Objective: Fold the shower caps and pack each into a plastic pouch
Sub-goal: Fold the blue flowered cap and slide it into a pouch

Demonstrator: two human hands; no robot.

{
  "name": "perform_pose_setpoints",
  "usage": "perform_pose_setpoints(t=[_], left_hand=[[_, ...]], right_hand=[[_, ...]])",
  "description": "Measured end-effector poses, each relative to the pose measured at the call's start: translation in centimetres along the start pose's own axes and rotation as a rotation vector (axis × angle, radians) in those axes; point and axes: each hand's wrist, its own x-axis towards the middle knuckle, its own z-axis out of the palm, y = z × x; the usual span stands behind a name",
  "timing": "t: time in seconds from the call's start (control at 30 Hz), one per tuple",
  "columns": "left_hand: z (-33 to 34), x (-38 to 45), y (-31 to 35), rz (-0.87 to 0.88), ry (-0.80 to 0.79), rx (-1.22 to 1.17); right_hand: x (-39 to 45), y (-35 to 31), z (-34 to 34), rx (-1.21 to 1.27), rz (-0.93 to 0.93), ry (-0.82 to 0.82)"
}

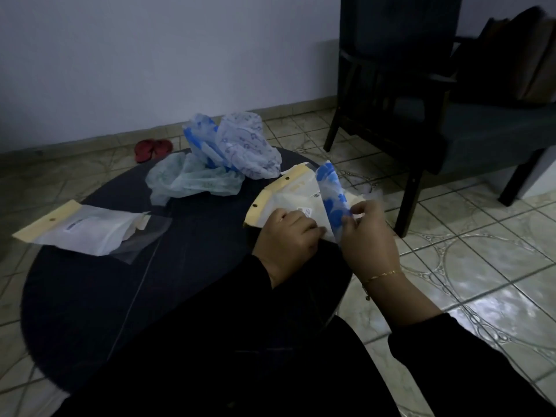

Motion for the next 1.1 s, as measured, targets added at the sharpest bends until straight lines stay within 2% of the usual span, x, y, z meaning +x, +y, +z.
perform_pose_setpoints(t=[0.17, 0.4, 0.67, 0.8, 1.0, 1.1], left_hand=[[-1.7, -2.7, 1.0, -0.073, 0.039, 0.012], [-5.2, -7.5, 1.6, -0.282, -0.178, 0.090], [-7.8, -7.3, 0.9, -0.528, -0.314, 0.240], [-6.3, -7.1, 0.0, -0.789, -0.385, 0.037], [-5.2, -8.3, 0.6, -0.896, -0.284, 0.051], [-5.3, -8.6, 0.5, -0.870, -0.269, 0.084]], right_hand=[[-1.0, -0.6, 0.9, -0.013, -0.044, -0.019], [-3.2, -1.8, 3.2, -0.107, -0.080, -0.112], [-4.4, -3.6, 4.7, 0.117, -0.011, -0.334], [-3.9, -3.6, 4.8, 0.197, 0.043, -0.379], [-2.3, -2.9, 3.2, 0.114, 0.056, -0.478], [-1.5, -2.5, 2.5, 0.078, 0.050, -0.507]])
